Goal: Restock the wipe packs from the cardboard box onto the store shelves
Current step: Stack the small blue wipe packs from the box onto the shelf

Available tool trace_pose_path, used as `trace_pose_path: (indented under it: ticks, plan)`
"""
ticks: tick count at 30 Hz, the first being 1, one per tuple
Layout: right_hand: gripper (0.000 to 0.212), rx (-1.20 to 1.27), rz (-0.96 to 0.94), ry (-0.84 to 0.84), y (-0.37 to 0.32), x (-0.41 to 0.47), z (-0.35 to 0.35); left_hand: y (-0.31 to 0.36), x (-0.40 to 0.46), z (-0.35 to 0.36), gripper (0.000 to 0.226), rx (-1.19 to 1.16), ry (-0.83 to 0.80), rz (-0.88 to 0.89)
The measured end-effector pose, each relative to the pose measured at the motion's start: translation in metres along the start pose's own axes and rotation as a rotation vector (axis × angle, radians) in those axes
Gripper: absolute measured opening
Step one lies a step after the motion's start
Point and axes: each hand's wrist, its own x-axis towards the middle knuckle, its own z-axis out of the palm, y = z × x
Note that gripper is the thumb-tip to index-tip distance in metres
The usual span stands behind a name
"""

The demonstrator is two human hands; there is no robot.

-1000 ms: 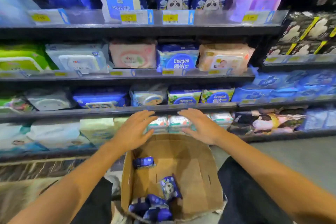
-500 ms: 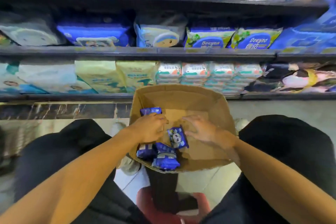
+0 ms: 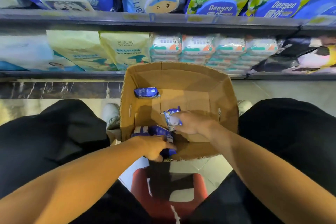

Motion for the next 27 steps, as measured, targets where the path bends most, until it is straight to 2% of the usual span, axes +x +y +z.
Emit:
trace_pose_path:
  ticks: [5, 9, 12, 14, 21, 27]
  plan:
    - [0.055, -0.002, -0.024, -0.029, -0.004, 0.001, 0.002, 0.005, 0.010, 0.003, 0.074, 0.039, 0.001, -0.076]
    - [0.060, -0.014, -0.032, -0.035, -0.004, -0.001, 0.000, 0.004, 0.011, 0.001, 0.086, 0.148, 0.100, -0.156]
    - [0.058, -0.013, -0.023, -0.028, -0.003, -0.003, 0.001, -0.003, 0.000, -0.013, 0.080, 0.023, 0.209, -0.161]
    - [0.059, -0.023, -0.021, -0.042, -0.001, -0.008, 0.000, -0.014, -0.009, -0.025, 0.073, -0.075, 0.219, -0.172]
    - [0.064, -0.040, 0.061, -0.164, 0.004, -0.006, 0.023, -0.053, -0.043, -0.034, 0.073, -0.083, 0.308, -0.228]
    - [0.063, -0.042, 0.063, -0.285, -0.012, 0.014, 0.055, -0.079, -0.047, -0.031, 0.072, -0.268, 0.353, -0.212]
